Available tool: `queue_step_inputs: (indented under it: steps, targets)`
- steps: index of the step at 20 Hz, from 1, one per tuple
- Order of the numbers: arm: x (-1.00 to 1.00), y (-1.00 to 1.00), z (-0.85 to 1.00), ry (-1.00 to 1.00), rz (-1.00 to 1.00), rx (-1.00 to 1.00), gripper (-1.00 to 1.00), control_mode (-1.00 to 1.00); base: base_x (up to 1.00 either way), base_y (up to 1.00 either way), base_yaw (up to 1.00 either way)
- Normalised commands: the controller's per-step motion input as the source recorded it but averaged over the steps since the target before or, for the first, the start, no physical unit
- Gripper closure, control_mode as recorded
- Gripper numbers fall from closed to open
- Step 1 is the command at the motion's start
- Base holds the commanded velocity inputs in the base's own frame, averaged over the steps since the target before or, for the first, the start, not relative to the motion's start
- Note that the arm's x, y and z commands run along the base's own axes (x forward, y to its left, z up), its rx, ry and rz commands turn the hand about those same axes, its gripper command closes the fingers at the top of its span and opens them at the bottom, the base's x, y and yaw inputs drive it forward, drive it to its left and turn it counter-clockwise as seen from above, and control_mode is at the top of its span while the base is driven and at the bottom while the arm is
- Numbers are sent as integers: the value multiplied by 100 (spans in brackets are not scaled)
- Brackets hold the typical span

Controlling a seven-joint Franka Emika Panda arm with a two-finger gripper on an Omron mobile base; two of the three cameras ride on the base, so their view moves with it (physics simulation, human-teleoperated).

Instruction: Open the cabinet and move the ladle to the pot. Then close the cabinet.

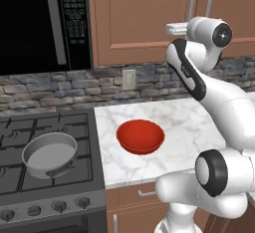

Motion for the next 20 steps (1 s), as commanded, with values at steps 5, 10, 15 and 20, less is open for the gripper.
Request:
queue_step_inputs:
  steps: [5, 10, 15, 20]
  targets:
    - [33, 0, 1, 0, 0, 0, 100, -100, 0, 0, 0]
    - [-37, 50, 7, 0, 0, 0, 100, -100, 0, 0, 0]
    - [-88, 96, 21, -7, 0, -1, 100, -100, 0, 0, 0]
    - [-100, 97, 31, -5, -3, 0, 100, -100, 0, 0, 0]
